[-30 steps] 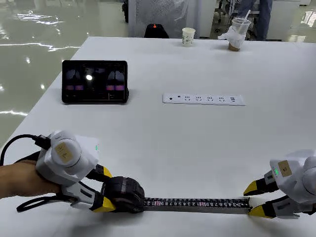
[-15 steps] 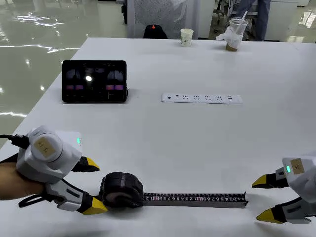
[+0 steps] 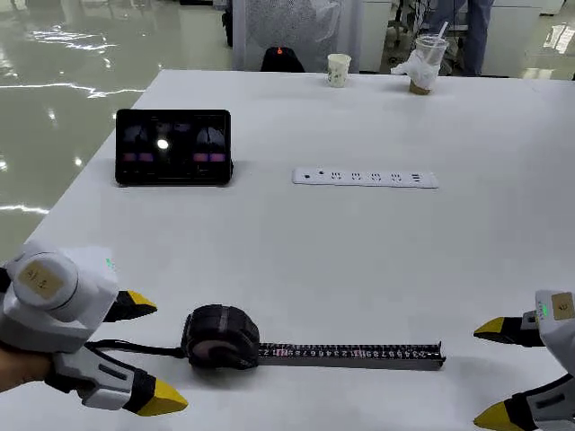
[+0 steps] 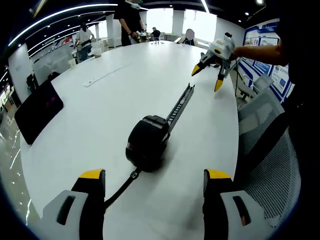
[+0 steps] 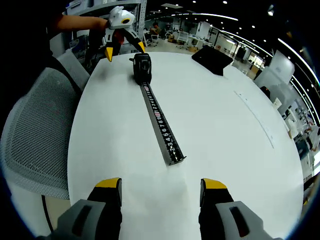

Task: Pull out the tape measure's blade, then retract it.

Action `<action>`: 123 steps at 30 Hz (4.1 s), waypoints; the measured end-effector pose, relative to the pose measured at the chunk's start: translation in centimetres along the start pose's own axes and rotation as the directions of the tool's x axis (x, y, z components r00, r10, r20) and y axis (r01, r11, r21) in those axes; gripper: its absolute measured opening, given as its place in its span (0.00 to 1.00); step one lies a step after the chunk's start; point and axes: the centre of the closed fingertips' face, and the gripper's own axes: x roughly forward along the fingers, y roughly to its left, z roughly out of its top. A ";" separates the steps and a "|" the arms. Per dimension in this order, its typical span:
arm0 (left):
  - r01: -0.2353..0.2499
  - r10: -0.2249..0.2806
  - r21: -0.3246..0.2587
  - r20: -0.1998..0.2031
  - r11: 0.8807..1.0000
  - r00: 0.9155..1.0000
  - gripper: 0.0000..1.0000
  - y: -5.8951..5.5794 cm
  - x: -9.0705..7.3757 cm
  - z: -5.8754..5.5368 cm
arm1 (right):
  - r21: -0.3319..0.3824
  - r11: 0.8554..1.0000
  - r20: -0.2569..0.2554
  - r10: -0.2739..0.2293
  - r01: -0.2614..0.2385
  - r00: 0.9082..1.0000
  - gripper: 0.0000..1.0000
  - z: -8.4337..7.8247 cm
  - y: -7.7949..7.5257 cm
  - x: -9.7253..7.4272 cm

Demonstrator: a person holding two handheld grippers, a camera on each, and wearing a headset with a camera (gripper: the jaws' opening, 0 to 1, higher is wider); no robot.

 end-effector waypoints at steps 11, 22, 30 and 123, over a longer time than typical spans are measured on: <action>-0.077 0.083 -0.093 0.064 0.993 0.994 0.91 -0.9 -1.2 0.5 | 0.113 0.993 0.043 -0.048 0.043 0.998 0.77 0.7 1.5 -0.8; -0.118 0.135 -0.157 0.106 0.980 0.985 0.96 -2.5 -1.7 0.6 | 0.231 0.970 0.104 -0.100 0.074 0.990 0.87 1.9 2.9 -1.6; -0.146 0.174 -0.197 0.136 0.970 0.975 0.98 -3.5 -2.1 0.7 | 0.296 0.951 0.132 -0.132 0.088 0.982 0.94 2.2 3.9 -2.0; -0.334 0.445 -0.443 0.174 0.832 0.878 0.99 -5.4 -0.4 4.2 | 0.423 0.903 0.301 -0.214 0.070 0.929 0.99 7.2 6.3 -2.5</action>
